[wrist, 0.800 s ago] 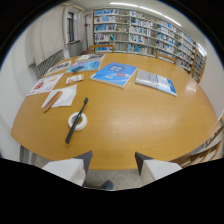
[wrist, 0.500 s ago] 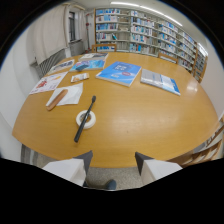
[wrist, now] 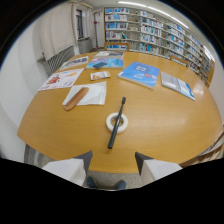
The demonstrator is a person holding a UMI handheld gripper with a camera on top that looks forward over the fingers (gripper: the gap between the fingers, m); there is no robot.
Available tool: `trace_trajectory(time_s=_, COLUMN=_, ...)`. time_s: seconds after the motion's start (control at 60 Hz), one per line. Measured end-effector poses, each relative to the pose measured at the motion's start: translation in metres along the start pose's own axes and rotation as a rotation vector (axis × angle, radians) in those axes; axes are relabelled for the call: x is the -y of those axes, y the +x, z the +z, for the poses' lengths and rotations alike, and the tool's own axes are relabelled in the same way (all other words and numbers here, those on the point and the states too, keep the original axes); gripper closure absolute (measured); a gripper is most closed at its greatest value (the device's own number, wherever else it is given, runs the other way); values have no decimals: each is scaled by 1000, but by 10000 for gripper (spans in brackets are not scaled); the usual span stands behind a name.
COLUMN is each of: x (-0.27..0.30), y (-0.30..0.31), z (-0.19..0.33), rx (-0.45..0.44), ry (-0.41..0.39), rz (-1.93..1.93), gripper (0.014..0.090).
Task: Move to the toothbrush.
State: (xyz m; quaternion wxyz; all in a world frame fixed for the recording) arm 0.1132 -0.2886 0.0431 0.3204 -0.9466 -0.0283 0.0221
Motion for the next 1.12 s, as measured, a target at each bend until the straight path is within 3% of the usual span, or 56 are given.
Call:
trace_trajectory(time_s=0.633, x=55, y=1, z=81, rx=-33, ry=-5, rz=-14, gripper=207)
trace_trajectory(time_s=1.117, x=64, y=3, z=96, rx=-21, ry=-16, rz=-2, gripper=203)
